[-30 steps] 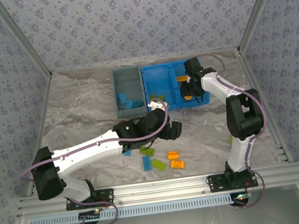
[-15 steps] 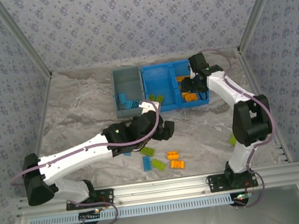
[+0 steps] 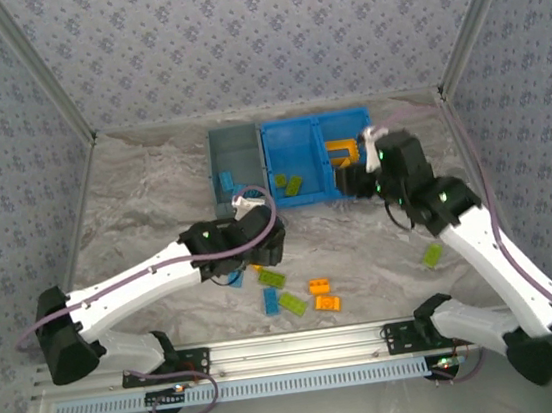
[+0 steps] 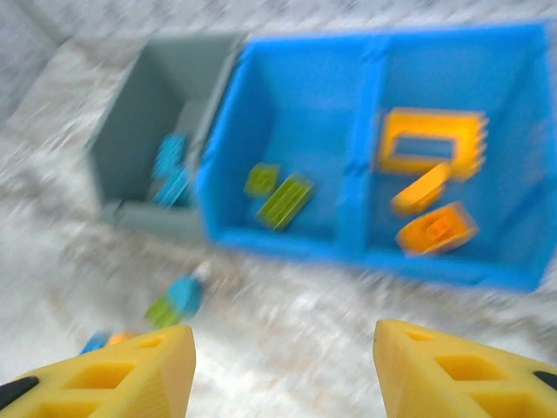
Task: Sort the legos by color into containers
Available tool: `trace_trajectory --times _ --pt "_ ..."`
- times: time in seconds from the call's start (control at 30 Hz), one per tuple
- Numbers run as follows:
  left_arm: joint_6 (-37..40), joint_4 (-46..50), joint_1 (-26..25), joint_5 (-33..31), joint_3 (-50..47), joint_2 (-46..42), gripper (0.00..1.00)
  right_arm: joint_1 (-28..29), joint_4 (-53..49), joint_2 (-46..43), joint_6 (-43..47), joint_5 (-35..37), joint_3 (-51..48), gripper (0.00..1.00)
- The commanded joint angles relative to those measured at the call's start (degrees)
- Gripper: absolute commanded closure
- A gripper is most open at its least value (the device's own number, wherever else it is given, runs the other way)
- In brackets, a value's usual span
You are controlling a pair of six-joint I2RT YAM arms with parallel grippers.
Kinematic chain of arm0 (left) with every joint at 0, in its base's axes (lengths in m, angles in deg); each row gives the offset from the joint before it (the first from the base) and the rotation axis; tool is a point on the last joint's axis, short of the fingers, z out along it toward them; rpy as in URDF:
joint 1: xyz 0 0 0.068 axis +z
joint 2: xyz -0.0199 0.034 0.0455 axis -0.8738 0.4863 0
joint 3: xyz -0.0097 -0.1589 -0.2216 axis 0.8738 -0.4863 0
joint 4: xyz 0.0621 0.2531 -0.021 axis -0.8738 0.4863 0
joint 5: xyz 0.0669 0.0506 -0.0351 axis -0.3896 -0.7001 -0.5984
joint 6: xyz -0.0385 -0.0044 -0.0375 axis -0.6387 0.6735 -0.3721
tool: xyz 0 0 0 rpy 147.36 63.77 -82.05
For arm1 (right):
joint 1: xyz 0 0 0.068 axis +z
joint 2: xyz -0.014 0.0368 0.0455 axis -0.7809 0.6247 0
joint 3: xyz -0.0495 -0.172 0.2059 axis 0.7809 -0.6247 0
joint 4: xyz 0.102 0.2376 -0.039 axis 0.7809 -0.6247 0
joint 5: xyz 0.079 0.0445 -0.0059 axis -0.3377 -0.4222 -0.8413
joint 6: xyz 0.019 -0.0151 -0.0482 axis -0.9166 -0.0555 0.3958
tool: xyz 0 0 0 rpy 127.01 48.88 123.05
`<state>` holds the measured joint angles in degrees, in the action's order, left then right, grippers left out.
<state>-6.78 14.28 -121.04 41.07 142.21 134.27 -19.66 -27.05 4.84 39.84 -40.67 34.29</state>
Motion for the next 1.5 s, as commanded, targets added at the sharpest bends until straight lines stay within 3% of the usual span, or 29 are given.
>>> trace_trajectory --times 0.0,0.13,0.27,0.37,0.7,0.87,1.07,1.27,1.47 --pt "4.78 1.68 6.8 9.25 -1.3 3.6 0.2 8.39 0.86 -4.84 -7.04 2.25 -8.94 0.41" --pt "14.04 -4.62 10.63 14.34 -1.85 8.04 0.26 19.71 6.47 -11.26 -14.31 6.48 -20.16 0.41" --pt "21.32 -2.96 10.98 11.29 2.42 16.47 0.3 26.18 6.17 -12.77 -20.12 12.09 -24.26 0.4" --pt "22.46 -2.82 11.87 9.27 3.96 21.32 0.29 28.31 6.54 -12.71 -20.8 13.99 -24.29 0.39" --pt "24.06 -8.41 13.45 11.02 4.84 28.44 0.3 28.53 7.5 -11.6 -20.79 13.73 -22.98 0.37" --pt "24.34 -9.62 13.64 12.01 6.22 30.69 0.4 28.63 7.44 -11.52 -20.79 13.82 -22.63 0.37" --pt "24.09 -9.79 13.9 11.89 5.84 32.06 0.61 28.54 7.13 -11.25 -20.68 14.08 -22.1 0.37" --pt "22.19 -10.5 13.62 9.87 1.87 26.08 0.7 28.57 6.8 -11.25 -20.2 14.24 -21.32 0.37" --pt "18.66 -1.11 12.45 9.76 3.93 13.84 0.69 28.55 6.7 -12.47 -17.88 18.04 -17.64 0.38"
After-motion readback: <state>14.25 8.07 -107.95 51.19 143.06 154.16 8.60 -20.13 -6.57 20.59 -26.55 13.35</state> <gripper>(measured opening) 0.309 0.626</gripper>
